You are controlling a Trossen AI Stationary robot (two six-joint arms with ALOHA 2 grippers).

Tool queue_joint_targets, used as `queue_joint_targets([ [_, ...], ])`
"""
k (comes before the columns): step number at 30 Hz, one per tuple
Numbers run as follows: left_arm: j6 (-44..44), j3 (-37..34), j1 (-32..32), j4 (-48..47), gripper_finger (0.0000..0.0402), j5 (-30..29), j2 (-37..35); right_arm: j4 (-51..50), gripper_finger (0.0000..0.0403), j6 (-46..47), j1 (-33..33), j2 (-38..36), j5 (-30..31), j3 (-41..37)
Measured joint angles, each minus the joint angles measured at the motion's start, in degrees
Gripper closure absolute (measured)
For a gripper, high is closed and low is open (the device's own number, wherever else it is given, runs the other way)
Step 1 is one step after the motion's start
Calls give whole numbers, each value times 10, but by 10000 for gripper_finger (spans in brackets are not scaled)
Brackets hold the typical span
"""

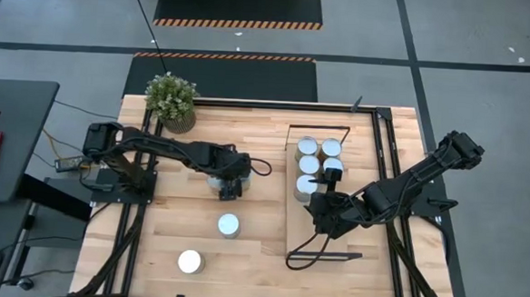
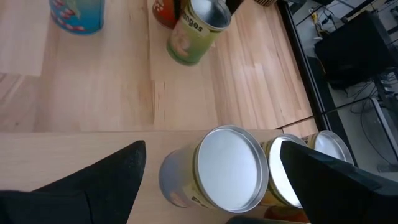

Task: Pick and place cans onto a shelf
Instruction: Put the top canned oranges on the shelf

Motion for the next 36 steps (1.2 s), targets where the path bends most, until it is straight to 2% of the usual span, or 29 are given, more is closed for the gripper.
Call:
queue_joint_targets([
  [12,-1,0,0,44,17,10,9,-11,24,8,14,0,-5,0],
  [22,-24,4,-1,46,80,20,9,-26,24,20,23,0,-5,0],
  [29,-20,99,-2,-32,79,25,10,-66,24,34,28,-12,-9,24],
  [34,3,183,-10,-49,78,70,9,-65,24,30,37,-47,-7,23],
  [36,6,210,-17,-49,78,86,9,-35,24,26,37,-61,-6,11],
])
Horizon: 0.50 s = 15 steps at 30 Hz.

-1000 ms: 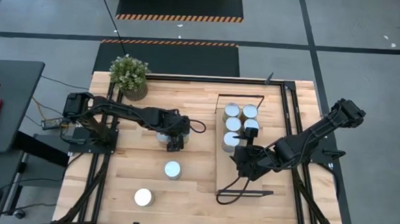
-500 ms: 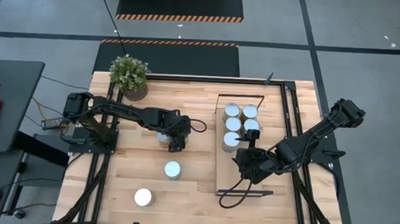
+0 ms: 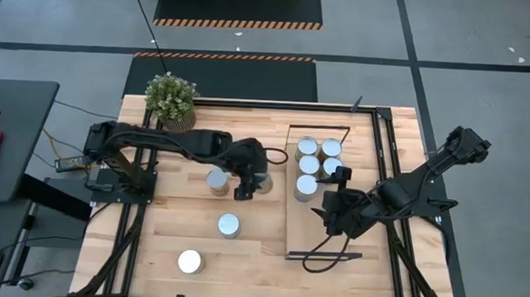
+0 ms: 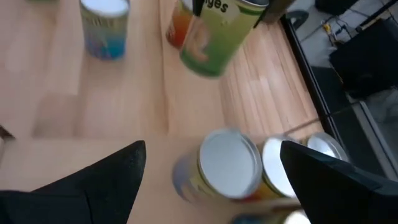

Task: Pick and place cans onto a shelf
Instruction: Put the top canned oranges on the shelf

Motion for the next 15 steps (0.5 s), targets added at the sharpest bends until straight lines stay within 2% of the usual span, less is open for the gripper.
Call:
queue_joint_targets([
  [5,-15,36,-20,11,78,-15,-1,114,24,-27,-5,-15,27,-52],
  [11,-123,42,-26,44,78,-115,-1,264,24,-71,-23,-3,137,-93],
  [15,-194,42,-26,71,78,-160,-1,368,24,-144,-35,22,169,-101],
])
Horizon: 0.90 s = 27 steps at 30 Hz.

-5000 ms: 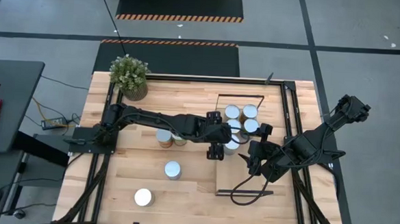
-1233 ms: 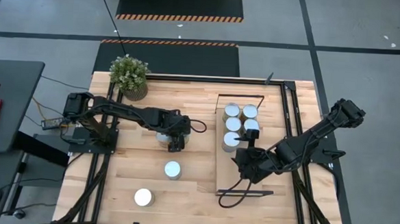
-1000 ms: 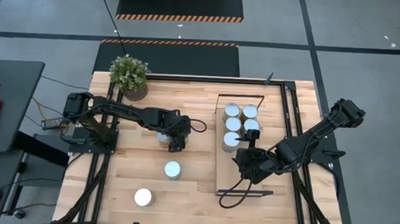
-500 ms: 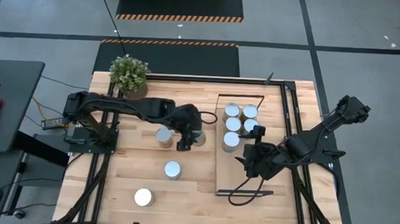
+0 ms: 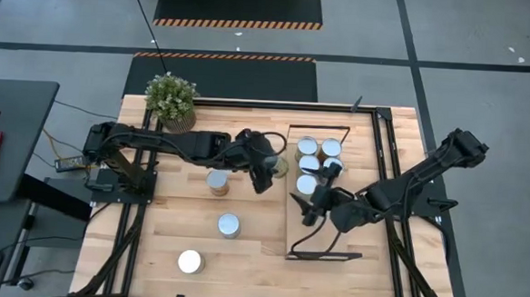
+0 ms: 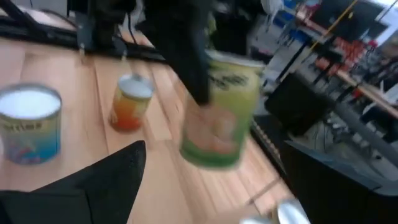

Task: Pick and place cans onto a shelf
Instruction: Put the top canned oranges on the shelf

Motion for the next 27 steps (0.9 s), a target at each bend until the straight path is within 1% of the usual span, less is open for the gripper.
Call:
queue_joint_targets([
  [4,-48,0,0,41,78,-7,0,74,24,-72,-12,33,20,0],
  [6,-65,0,0,53,78,-3,0,84,24,-95,-18,45,35,0],
  [10,-71,0,-2,68,78,-1,0,99,24,-96,-33,52,44,0],
  [14,-81,0,-4,78,78,-1,0,117,24,-99,-51,52,37,0],
  [18,-88,0,-4,89,78,-1,0,134,24,-109,-70,54,12,0],
  [21,-92,0,-4,106,78,-2,0,138,24,-110,-88,54,7,0],
  [27,-91,0,-4,110,78,-2,0,169,24,-137,-117,54,-38,0],
])
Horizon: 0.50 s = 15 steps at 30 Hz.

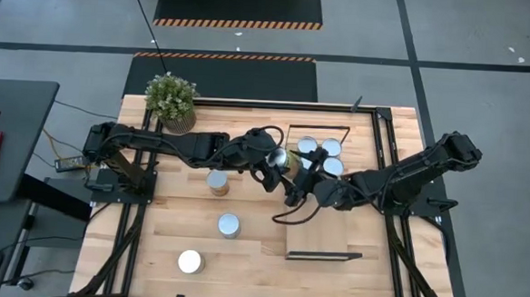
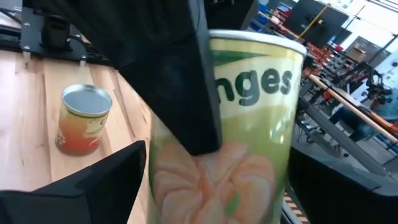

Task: Pick and place cans onto a shelf
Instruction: Put the top canned oranges on the shelf

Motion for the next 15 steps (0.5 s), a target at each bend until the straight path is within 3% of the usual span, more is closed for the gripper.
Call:
queue_joint_targets([
  [11,13,0,2,-2,66,11,0,24,75,-31,-28,0,-49,0],
  [15,67,0,1,-2,52,17,0,18,76,-35,-28,0,-58,0],
])
